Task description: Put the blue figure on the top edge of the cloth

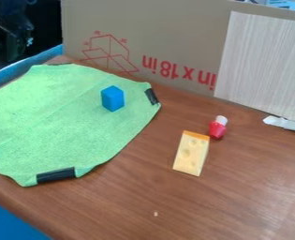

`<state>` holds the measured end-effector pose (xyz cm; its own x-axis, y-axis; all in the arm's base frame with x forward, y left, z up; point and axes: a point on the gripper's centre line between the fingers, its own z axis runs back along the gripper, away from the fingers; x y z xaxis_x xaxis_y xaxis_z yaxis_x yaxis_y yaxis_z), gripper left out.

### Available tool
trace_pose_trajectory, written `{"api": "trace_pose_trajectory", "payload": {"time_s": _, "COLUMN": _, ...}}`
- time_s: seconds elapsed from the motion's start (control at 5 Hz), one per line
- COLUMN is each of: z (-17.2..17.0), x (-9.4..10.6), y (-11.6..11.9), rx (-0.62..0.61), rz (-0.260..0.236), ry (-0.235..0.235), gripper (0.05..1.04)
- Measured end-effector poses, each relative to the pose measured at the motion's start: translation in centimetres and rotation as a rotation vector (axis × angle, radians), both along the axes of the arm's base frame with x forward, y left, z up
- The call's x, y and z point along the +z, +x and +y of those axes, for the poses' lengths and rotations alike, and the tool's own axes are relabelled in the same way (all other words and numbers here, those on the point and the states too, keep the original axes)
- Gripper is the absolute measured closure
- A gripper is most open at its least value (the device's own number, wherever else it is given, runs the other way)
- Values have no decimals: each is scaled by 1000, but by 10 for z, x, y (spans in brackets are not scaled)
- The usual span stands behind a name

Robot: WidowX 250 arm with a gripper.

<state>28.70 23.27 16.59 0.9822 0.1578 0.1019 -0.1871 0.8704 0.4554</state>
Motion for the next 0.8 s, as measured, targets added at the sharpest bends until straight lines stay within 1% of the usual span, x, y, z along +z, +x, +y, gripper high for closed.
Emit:
{"api": "trace_pose_trajectory", "payload": {"time_s": 0.2, "z": 0, "x": -10, "y": 0, "rx": 1, "rz": 24, "ry": -17, "gripper": 83}}
{"api": "trace_pose_trajectory", "payload": {"time_s": 0.4, "z": -2, "x": -15, "y": 1, "rx": 0, "rz": 31, "ry": -23, "gripper": 83}}
{"api": "trace_pose_trajectory", "payload": {"time_s": 0.6, "z": -21, "x": -38, "y": 10, "rx": -71, "rz": 4, "ry": -51, "gripper": 83}}
{"api": "trace_pose_trajectory", "payload": {"time_s": 0.8, "z": -41, "x": -50, "y": 22, "rx": -215, "rz": -35, "ry": -174, "gripper": 83}}
